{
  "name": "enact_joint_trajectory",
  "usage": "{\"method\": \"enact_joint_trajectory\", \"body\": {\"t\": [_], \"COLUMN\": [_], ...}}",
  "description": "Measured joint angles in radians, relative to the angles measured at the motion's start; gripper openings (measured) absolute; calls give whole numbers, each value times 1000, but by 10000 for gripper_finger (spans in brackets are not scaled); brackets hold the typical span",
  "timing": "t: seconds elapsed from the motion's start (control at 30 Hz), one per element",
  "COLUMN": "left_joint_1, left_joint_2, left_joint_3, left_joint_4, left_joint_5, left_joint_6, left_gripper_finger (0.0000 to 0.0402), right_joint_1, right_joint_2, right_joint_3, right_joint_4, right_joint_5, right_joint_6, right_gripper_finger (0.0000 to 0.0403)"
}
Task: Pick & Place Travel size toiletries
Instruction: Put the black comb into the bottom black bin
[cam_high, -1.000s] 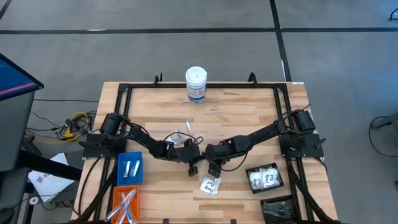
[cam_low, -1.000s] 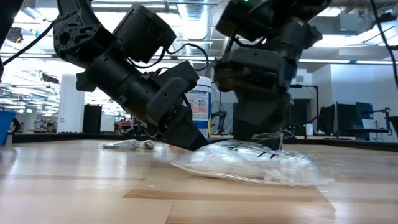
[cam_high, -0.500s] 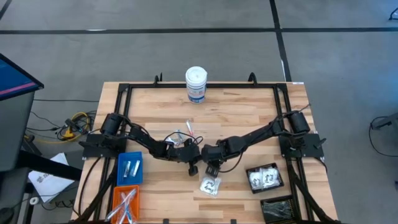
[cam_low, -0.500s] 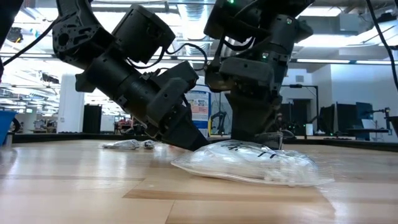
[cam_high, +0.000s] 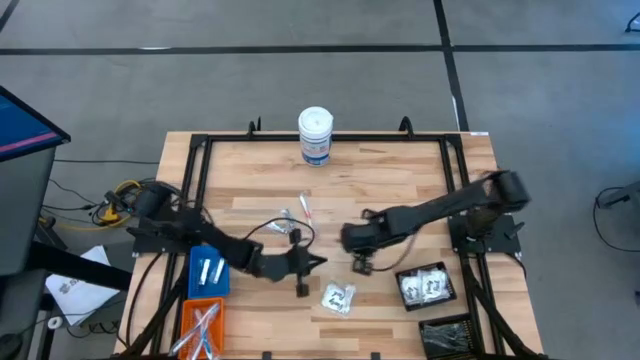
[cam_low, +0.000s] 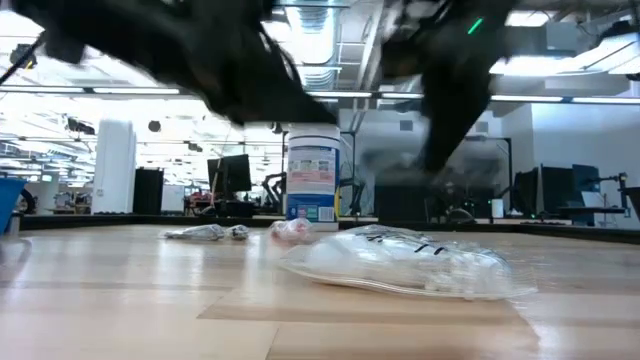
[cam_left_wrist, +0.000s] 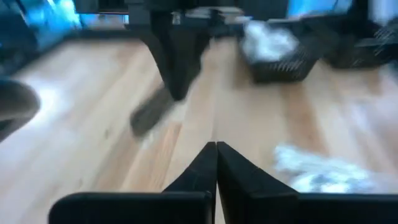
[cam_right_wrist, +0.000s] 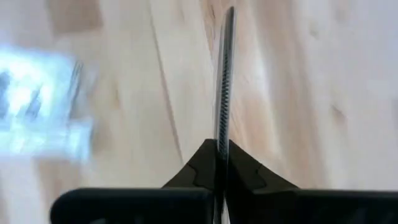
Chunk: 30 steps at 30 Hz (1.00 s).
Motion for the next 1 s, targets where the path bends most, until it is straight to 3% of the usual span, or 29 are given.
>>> {"method": "enact_joint_trajectory", "body": {"t": [0.13,0.27,0.4,0.47,0.6,0.73,1.0], "left_joint_1": [-66,-83,-67,-59,-55,-56,-47], "left_joint_2": [-83,-118,-117,-118,-118,-119,-119], "left_joint_3": [-34,-81,-117,-130,-147,-151,-150], "left_joint_4": [2,10,33,48,98,112,138], "left_joint_5": [-119,-153,-162,-162,-162,-161,-156], "left_joint_6": [54,36,2,-15,-14,2,59], "left_gripper_finger": [0,0,0,0,1,1,1], "right_joint_1": [60,208,421,538,743,875,900], "right_joint_2": [-185,-355,-465,-501,-512,-472,-341], "right_joint_3": [-2,0,-2,-15,-74,-143,-253], "right_joint_4": [-129,-326,-432,-427,-393,-336,-29], "right_joint_5": [25,-50,-157,-161,-161,-126,-127], "right_joint_6": [-8,10,268,385,510,578,571], "right_gripper_finger": [5,3,3,2,4,5,6]}}
